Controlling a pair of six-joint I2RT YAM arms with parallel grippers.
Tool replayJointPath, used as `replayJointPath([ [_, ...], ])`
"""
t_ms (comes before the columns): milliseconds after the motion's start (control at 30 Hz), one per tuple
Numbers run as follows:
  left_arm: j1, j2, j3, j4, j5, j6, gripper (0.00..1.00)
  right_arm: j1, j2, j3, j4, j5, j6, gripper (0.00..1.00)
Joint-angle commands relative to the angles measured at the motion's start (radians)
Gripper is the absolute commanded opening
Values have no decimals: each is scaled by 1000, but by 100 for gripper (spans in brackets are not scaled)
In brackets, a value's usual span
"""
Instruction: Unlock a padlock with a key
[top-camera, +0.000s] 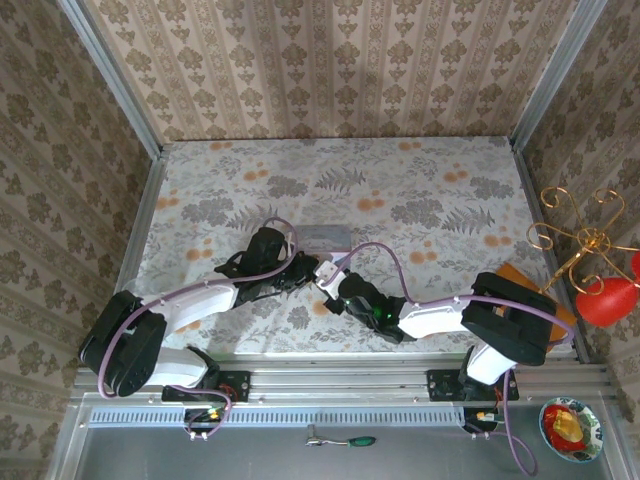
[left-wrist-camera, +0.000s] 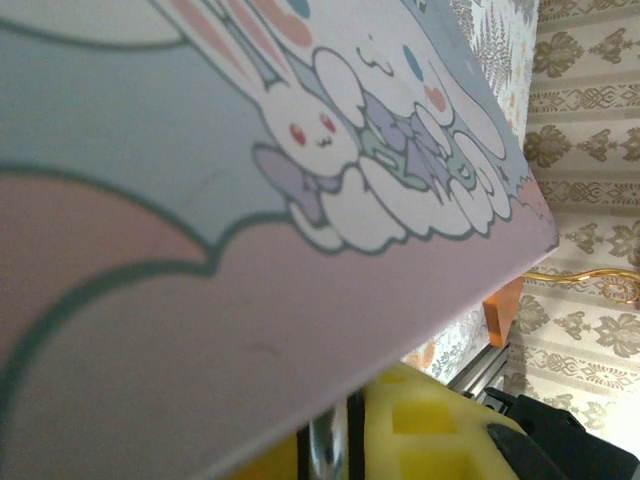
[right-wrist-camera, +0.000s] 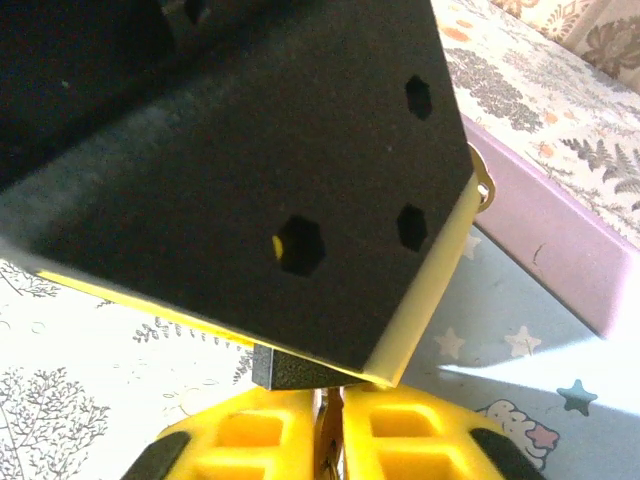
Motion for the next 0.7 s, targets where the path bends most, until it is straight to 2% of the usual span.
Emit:
replayJointPath([
  [0, -7, -19, 30, -23, 13, 44, 0, 9, -12, -5, 46, 36, 14, 5],
  [67, -7, -20, 56, -72, 10, 84, 0, 4, -43, -16, 5, -54, 86, 0],
  [233, 8, -39, 49, -120, -20, 139, 0, -27, -17, -36, 70, -453, 377, 0],
  [300, 13, -48, 29, -101, -19, 141, 0, -28, 14, -35, 104, -509, 451, 0],
  [400, 14, -66, 11, -90, -28, 154, 1, -25, 30, -38, 105, -454, 482, 0],
  [600, 32, -117, 3, -166, -74, 213, 25, -20, -21, 31, -216, -205, 427, 0],
  [667, 49, -135, -6, -198, -88, 238, 36, -21, -18, 21, -253, -157, 420, 0],
])
